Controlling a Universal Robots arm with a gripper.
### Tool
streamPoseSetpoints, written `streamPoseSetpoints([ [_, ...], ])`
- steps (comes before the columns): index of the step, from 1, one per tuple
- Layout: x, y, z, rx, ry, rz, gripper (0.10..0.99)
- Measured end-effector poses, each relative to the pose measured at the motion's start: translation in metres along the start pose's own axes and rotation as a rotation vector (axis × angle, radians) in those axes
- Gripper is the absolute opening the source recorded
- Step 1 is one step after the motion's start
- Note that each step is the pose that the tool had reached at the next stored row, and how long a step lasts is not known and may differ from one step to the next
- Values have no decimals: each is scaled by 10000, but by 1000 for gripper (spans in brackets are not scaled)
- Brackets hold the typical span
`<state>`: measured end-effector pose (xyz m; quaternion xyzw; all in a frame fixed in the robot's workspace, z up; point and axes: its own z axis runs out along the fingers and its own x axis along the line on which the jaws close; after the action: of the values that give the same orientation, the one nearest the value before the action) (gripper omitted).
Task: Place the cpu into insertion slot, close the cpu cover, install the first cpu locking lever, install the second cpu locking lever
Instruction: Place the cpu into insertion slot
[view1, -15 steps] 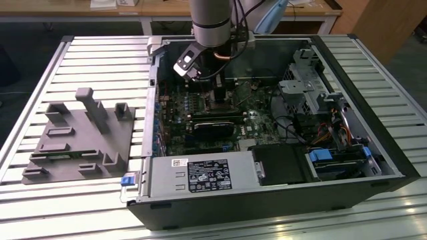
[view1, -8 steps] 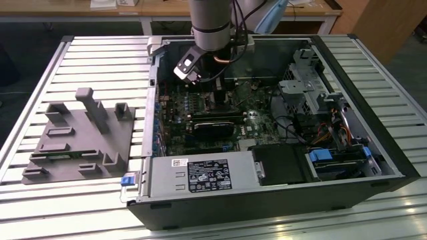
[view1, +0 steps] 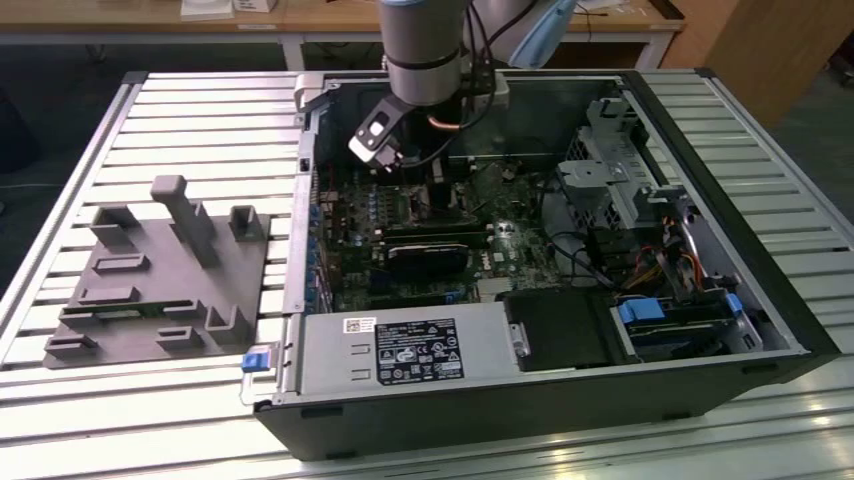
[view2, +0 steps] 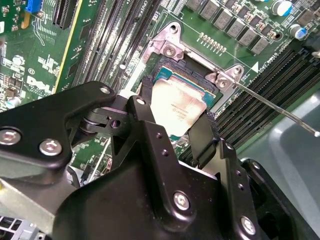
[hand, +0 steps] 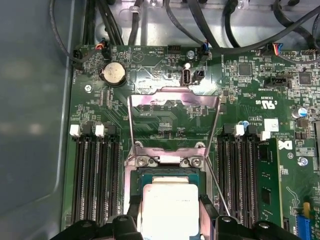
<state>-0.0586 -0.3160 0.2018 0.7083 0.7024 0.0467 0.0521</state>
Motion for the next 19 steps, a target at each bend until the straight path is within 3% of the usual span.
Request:
streamPoseSetpoints([
  [19, 0, -10, 101, 2, -11, -2, 541],
])
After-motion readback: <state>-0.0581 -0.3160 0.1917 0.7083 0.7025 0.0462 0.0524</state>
